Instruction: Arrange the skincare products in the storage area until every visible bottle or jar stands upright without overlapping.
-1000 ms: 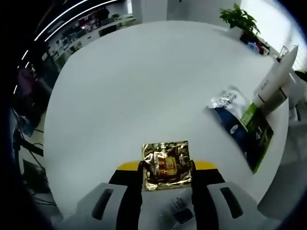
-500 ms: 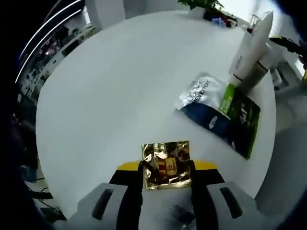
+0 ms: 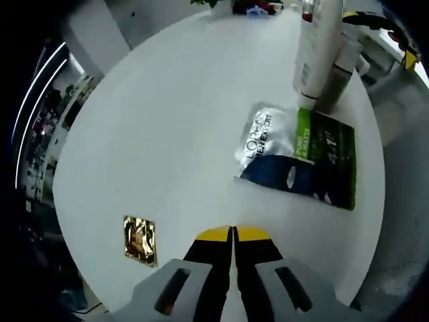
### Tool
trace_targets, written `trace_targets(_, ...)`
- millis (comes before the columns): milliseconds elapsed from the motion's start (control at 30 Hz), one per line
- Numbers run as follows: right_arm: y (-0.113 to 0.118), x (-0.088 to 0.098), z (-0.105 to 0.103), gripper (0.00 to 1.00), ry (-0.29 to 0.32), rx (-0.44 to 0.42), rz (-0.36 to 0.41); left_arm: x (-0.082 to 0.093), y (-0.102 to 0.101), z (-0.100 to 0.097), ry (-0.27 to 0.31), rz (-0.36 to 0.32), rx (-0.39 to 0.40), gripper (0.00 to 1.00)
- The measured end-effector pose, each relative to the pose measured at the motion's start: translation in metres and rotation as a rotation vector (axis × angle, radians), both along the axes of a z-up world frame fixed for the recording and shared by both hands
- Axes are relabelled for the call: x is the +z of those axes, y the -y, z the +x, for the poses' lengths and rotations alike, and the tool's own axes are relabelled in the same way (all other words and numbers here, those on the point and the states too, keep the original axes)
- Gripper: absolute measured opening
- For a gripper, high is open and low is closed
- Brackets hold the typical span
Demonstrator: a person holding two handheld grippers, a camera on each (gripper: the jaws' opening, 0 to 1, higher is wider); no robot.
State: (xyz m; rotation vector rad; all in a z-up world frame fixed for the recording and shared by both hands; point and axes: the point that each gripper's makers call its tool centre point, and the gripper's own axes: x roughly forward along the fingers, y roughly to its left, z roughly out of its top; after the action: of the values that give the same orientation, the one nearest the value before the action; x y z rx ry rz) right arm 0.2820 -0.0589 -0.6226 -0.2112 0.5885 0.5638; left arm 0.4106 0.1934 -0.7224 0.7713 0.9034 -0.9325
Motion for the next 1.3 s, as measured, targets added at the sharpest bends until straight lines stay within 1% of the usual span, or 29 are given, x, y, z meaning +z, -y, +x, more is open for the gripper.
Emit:
trace_targets(33, 0.0, 0.0, 0.0, 0.91, 0.0, -0.001, 0.0, 0.003, -0.001, 0.003, 0.012, -0.014, 0.017, 0.0)
trace_targets(100, 0.001, 0.0, 0.0, 0.91, -0.001, -0.001, -0.003, 0.007, -0.007, 0.007, 0.013, -0.037, 0.036, 0.05)
trace_targets(167, 0.002, -0.001, 0.001, 0.91, -0.004, -0.002, -0.005, 0.014, -0.015, 0.014, 0.047, -0.044, 0.034, 0.09)
trace_targets(200, 0.002, -0.001, 0.001, 0.91, -0.006, -0.004, -0.004, 0.018, -0.022, 0.018, 0.063, -0.041, 0.043, 0.12)
trace_targets(267, 0.003, -0.002, 0.002, 0.91, -0.008, -0.007, -0.004, 0.022, -0.029, 0.023, 0.068, -0.042, 0.054, 0.17)
trace_targets(300, 0.003, -0.002, 0.003, 0.91, -0.01, -0.007, -0.004, 0.027, -0.035, 0.026, 0.079, -0.042, 0.06, 0.2)
trace_targets(333, 0.003, -0.002, 0.004, 0.91, -0.011, -0.007, -0.004, 0.029, -0.039, 0.029, 0.088, -0.04, 0.068, 0.22)
trace_targets(400, 0.003, -0.002, 0.005, 0.92, -0.011, -0.006, -0.003, 0.033, -0.048, 0.032, 0.089, -0.031, 0.08, 0.22)
trace_targets(433, 0.003, -0.002, 0.005, 0.92, -0.012, -0.006, -0.003, 0.036, -0.052, 0.035, 0.101, -0.027, 0.085, 0.23)
trace_targets(533, 0.002, -0.002, 0.006, 0.93, -0.014, -0.004, 0.0, 0.038, -0.059, 0.04, 0.117, -0.011, 0.087, 0.32)
trace_targets(667, 0.001, -0.003, 0.007, 0.94, -0.022, 0.0, 0.006, 0.036, -0.06, 0.041, 0.12, 0.005, 0.066, 0.38)
trace_targets(733, 0.0, -0.003, 0.008, 0.96, -0.027, 0.001, 0.016, 0.03, -0.064, 0.049, 0.103, 0.009, 0.065, 0.4)
trace_targets(833, -0.002, -0.002, 0.009, 0.98, -0.027, 0.005, 0.03, 0.025, -0.062, 0.048, 0.082, 0.016, 0.07, 0.4)
trace_targets(867, -0.003, -0.002, 0.009, 0.99, -0.032, 0.007, 0.031, 0.019, -0.063, 0.056, 0.067, 0.013, 0.071, 0.42)
trace_targets(933, -0.006, -0.003, 0.009, 0.99, -0.036, 0.017, 0.033, 0.013, -0.062, 0.057, 0.049, 0.018, 0.06, 0.45)
trace_targets(1033, -0.01, 0.0, 0.008, 0.99, -0.036, 0.027, 0.039, 0.008, -0.063, 0.063, 0.039, 0.029, 0.06, 0.44)
trace_targets(1133, -0.012, 0.001, 0.009, 0.99, -0.039, 0.034, 0.039, 0.005, -0.063, 0.068, 0.031, 0.016, 0.069, 0.46)
trace_targets(1233, -0.011, 0.001, 0.011, 0.99, -0.047, 0.031, 0.044, 0.0, -0.063, 0.072, 0.017, 0.024, 0.058, 0.46)
trace_targets(1300, -0.01, 0.0, 0.013, 0.99, -0.053, 0.028, 0.041, -0.002, -0.062, 0.075, 0.008, 0.007, 0.065, 0.47)
